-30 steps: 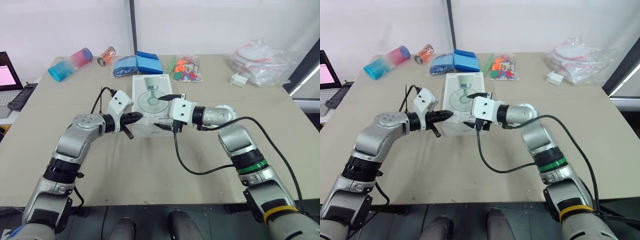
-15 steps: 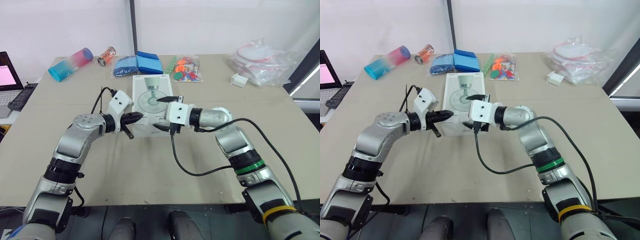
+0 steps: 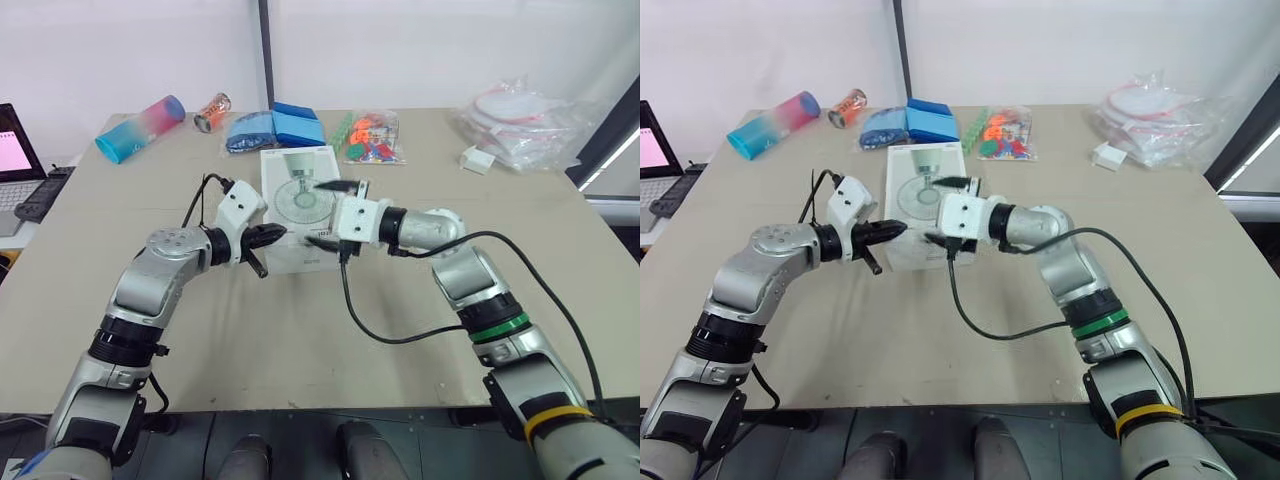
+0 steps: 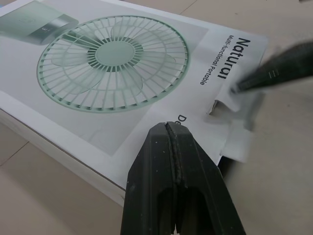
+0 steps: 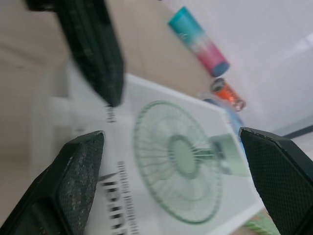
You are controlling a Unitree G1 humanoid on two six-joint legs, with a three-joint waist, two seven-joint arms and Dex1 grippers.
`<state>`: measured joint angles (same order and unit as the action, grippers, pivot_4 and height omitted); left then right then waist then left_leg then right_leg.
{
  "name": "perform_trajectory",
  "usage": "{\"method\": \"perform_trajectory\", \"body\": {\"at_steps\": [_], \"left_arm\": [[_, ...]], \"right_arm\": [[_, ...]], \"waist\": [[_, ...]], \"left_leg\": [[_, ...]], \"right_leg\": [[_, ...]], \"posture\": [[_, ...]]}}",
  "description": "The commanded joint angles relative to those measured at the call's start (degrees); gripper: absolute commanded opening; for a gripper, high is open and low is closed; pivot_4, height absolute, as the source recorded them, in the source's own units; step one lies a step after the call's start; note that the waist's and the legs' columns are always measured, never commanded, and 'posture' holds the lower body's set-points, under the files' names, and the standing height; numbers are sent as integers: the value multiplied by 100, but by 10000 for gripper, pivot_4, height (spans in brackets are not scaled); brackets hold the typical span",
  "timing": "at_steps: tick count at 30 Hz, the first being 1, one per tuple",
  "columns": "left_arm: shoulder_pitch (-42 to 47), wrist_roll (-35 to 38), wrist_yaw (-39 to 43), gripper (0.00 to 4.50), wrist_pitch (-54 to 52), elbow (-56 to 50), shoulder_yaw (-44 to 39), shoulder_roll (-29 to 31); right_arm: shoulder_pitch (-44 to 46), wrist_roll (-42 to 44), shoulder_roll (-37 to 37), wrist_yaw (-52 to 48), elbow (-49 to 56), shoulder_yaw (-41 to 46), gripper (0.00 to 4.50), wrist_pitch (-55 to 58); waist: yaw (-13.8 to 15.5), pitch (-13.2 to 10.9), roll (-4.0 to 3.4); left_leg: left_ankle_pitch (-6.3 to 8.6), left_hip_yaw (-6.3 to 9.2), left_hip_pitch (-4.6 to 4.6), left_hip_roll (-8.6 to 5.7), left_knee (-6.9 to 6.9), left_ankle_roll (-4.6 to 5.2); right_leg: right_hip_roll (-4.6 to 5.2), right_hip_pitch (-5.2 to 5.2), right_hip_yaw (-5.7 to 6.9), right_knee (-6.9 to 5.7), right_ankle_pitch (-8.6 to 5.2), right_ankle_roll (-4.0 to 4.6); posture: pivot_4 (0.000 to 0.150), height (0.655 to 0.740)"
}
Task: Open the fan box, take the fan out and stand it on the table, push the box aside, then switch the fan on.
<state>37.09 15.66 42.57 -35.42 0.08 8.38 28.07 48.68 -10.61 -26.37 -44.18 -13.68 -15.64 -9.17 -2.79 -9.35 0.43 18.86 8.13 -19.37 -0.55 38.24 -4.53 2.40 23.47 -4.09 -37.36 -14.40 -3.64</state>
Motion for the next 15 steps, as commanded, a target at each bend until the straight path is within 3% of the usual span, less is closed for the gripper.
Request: {"method": "perform_trajectory", "body": {"at_steps": [1, 8, 11, 15], "left_arm": [[-74, -83, 77, 592, -87, 127, 92, 10], [-105, -95, 95, 592, -78, 119, 100, -13], [-105, -91, 90, 592, -84, 121, 86, -20], [-106, -89, 90, 592, -89, 124, 73, -22]], "right_arm": [[277, -31, -64, 303, 4, 267, 45000, -229], [200, 389, 36, 71, 40, 368, 45000, 165], [-123, 1117, -113, -794, 393, 408, 45000, 1198], [-373, 1444, -426, -1444, 736, 357, 45000, 1857]], "waist": [[-1, 0, 0], [-2, 0, 1], [1, 1, 1], [3, 0, 0]], "left_leg": [[0, 0, 0, 0, -1, 0], [0, -1, 0, 0, -2, 1], [1, 0, 0, 0, -1, 1], [2, 1, -2, -2, 0, 4]], "right_leg": [[0, 0, 0, 0, 0, 0], [0, 0, 0, 1, 0, 0], [1, -2, 0, 1, 0, 0], [3, -3, 1, 2, 0, 0]], "posture": [[1500, 7400], [1500, 7400], [1500, 7400], [1500, 7400]]}}
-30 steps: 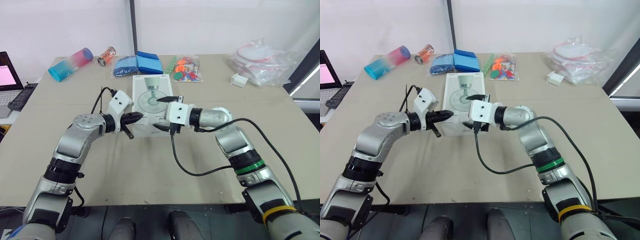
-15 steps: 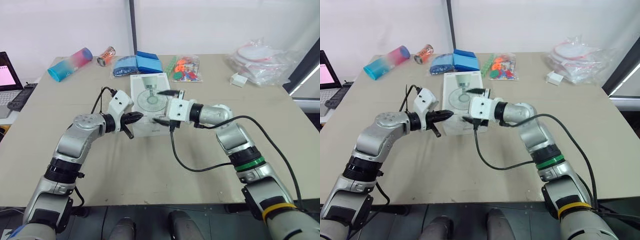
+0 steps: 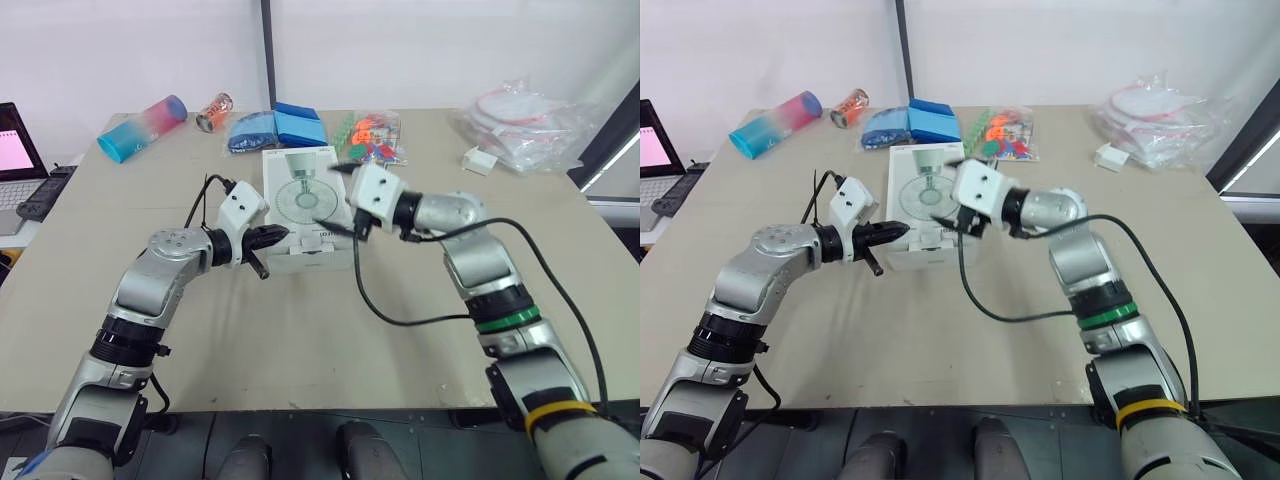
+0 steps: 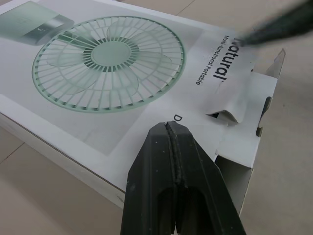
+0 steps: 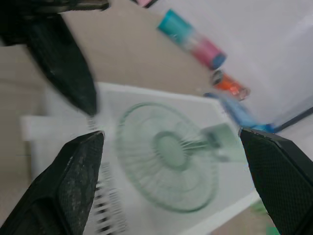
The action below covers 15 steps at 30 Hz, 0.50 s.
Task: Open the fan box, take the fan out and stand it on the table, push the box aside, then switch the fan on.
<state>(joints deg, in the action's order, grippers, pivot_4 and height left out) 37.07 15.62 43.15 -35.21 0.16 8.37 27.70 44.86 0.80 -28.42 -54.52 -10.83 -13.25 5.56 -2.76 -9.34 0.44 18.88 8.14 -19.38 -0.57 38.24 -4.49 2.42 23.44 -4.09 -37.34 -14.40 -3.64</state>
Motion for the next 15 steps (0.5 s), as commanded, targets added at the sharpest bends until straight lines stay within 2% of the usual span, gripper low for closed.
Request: {"method": "perform_trajectory", "body": {"at_steps": [1, 15], "left_arm": [[-105, -86, 34, 592, -107, 119, 74, 15], [-109, -55, 37, 592, -154, 72, 23, 44]], "right_arm": [[-32, 344, -267, -494, 503, 111, 45000, 453], [-1096, 365, -789, -1333, 1285, -319, 45000, 666]], "waist": [[0, 0, -1], [2, 2, 0]], "left_leg": [[0, 0, 1, 1, 0, 1], [1, 1, 2, 2, 1, 3]], "right_leg": [[-2, 1, 0, -1, 0, 0], [-2, -2, 1, 0, 0, 0]], "posture": [[1500, 7400], [1500, 7400]]}}
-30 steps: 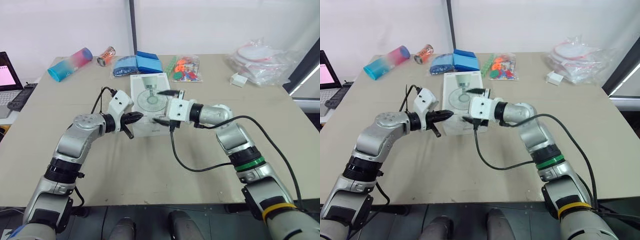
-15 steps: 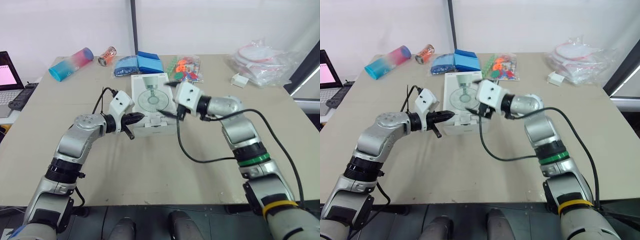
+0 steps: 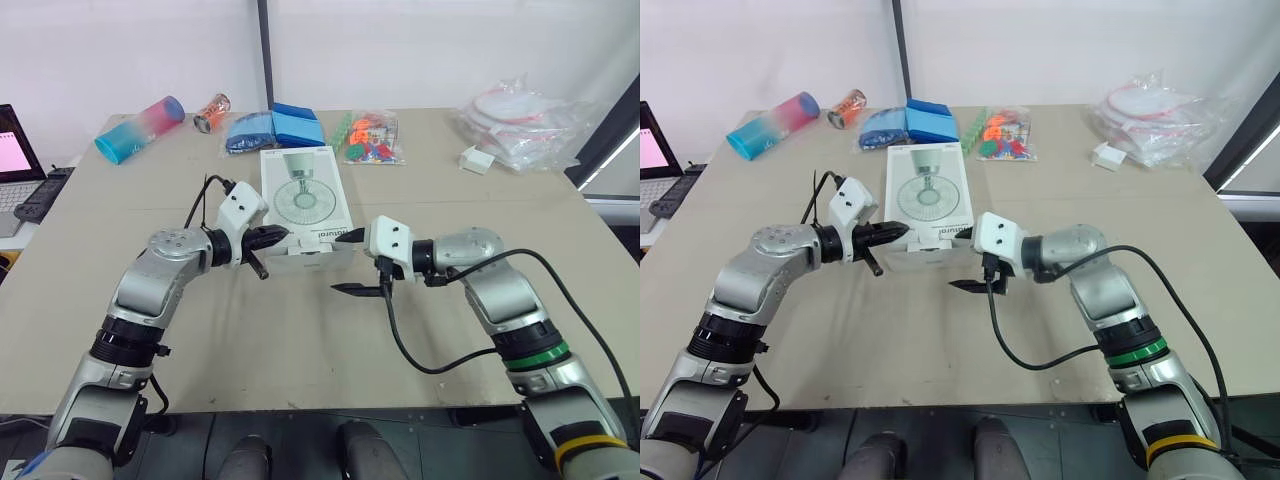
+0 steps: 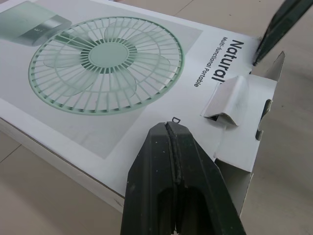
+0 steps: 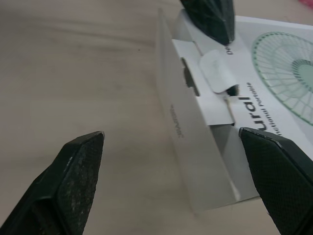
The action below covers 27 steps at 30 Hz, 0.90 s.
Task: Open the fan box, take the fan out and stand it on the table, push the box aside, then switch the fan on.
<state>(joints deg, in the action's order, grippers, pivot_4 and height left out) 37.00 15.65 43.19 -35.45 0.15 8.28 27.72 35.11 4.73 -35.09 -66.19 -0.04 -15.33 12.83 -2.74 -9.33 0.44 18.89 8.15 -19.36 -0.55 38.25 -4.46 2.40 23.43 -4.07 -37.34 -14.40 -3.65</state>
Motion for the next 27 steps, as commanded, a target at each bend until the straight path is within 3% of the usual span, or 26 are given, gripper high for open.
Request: {"method": "perform_trajectory", "body": {"at_steps": [1, 12, 22, 27], "left_arm": [[-100, -55, 33, 592, -131, 73, 27, 42], [-71, -22, 41, 592, -145, 105, -37, 46], [-157, 26, 34, 592, -188, -17, -47, 19], [-172, 46, 14, 592, -210, -54, -58, 20]], "right_arm": [[-167, -46, -176, -224, 233, -157, 45000, -84], [-679, 275, -739, -808, 973, -230, 45000, 669], [-37, 1366, -188, 22, -536, 1176, 45000, 1850], [69, 1461, 96, 275, -893, 1264, 45000, 2020]], "waist": [[0, 0, 0], [10, 0, 0], [9, 0, 0], [8, 0, 0]], "left_leg": [[0, 0, 0, 0, 0, 0], [0, 2, -1, -1, 4, 0], [1, 2, 2, 1, 4, 1], [1, 1, 0, 1, 4, 1]], "right_leg": [[0, -1, 1, 0, 0, 0], [1, -3, 2, 2, 0, 0], [-1, -5, 2, 3, 1, 0], [0, -3, 2, 4, 1, 0]], "posture": [[1500, 7400], [1500, 7400], [1500, 7400], [1500, 7400]]}}
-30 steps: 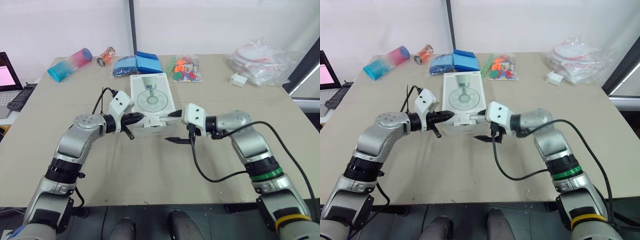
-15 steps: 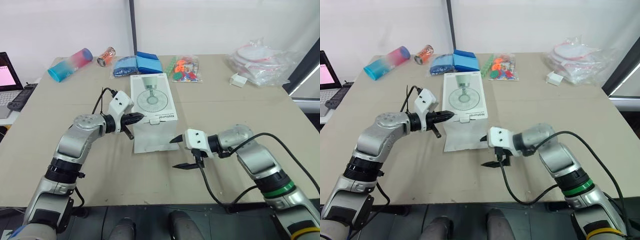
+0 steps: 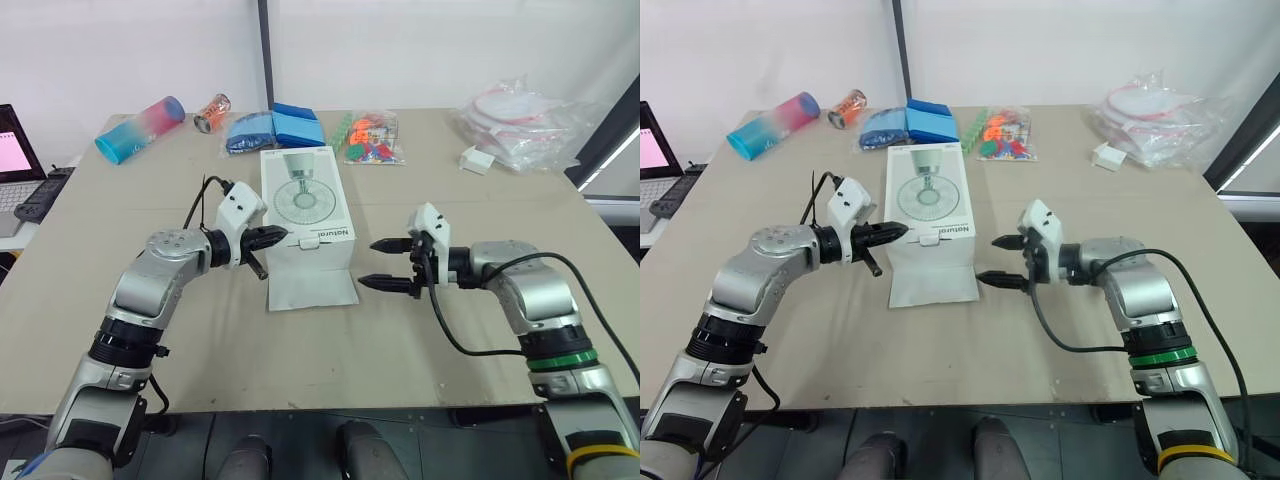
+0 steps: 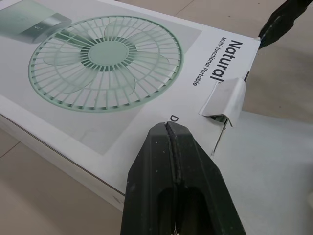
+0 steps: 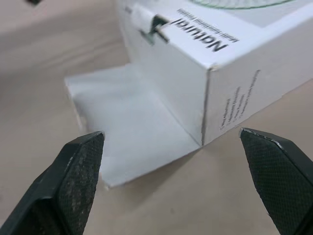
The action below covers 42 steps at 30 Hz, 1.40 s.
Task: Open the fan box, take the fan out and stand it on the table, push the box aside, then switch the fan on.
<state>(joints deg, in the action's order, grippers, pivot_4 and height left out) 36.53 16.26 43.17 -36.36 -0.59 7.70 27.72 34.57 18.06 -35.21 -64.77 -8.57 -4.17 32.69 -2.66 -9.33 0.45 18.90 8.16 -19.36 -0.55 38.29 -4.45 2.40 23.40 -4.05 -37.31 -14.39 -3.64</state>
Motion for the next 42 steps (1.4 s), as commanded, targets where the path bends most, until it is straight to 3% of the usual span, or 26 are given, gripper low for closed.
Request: {"method": "perform_trajectory", "body": {"at_steps": [1, 23, 42], "left_arm": [[-126, -11, 13, 592, -126, 13, -4, 20], [40, 331, -14, 592, -536, 11, -308, 55], [12, 256, 77, 592, -276, 30, -356, 195]], "right_arm": [[113, 95, 163, 175, -67, 100, 45000, -6], [-139, 22, 435, -41, 187, -425, 45000, -224], [-298, 1251, 221, -170, 1152, 189, 45000, 898]], "waist": [[0, 0, 0], [-5, 0, 0], [-6, 0, 0]], "left_leg": [[0, 0, 0, 0, 0, 0], [0, 0, -1, 0, 0, 0], [1, 1, -2, 0, 0, 2]], "right_leg": [[0, 0, 0, 0, 0, 0], [-1, 3, 0, -1, 0, 0], [-2, 4, 0, -1, 0, 0]], "posture": [[1500, 7400], [1500, 7400], [1500, 7400]]}}
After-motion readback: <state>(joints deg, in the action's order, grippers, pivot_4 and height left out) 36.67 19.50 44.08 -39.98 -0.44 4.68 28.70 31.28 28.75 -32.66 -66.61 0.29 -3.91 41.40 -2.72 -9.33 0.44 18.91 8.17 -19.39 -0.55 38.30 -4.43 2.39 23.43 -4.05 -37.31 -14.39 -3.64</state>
